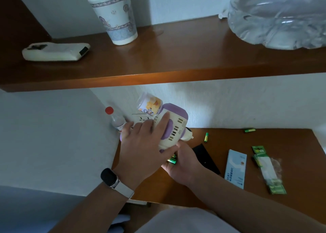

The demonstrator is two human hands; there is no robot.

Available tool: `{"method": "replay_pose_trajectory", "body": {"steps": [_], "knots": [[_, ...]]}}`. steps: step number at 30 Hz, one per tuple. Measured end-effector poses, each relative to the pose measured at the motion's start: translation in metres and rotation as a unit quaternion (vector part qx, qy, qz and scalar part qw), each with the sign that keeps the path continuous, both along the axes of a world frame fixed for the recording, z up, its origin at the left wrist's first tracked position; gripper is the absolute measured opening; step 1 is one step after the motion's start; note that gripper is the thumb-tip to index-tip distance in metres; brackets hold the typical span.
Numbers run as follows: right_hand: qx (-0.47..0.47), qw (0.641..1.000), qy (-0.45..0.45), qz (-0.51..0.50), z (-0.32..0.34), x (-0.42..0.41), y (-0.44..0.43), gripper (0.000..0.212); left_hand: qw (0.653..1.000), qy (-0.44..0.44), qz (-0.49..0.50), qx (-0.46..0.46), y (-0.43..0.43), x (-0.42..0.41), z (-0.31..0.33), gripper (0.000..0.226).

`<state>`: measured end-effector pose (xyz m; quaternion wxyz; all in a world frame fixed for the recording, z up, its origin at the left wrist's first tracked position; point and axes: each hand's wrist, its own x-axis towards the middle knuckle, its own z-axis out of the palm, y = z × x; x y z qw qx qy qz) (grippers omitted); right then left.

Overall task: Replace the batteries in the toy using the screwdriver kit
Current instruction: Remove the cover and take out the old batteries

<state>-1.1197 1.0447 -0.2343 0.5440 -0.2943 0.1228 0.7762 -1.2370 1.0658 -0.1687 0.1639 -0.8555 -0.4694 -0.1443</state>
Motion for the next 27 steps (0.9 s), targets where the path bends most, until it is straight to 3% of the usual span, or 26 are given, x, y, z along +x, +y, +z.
{"method": "replay_pose_trajectory", "body": {"steps": [12, 20, 27], "knots": [[0.091, 0.996, -0.006, 0.008, 0.006, 0.000, -0.008, 0.021, 1.000, -0.009, 0.008, 0.001, -0.013, 0.003, -0.007, 0.082], [0.041, 0.998, -0.039, 0.012, -0.003, -0.001, -0.004, 0.024, 1.000, -0.012, 0.009, 0.020, -0.012, 0.000, 0.000, 0.082], [0.021, 1.000, -0.016, -0.009, -0.005, 0.002, -0.004, 0.023, 0.998, -0.034, 0.015, 0.049, -0.017, -0.002, 0.006, 0.083]]}}
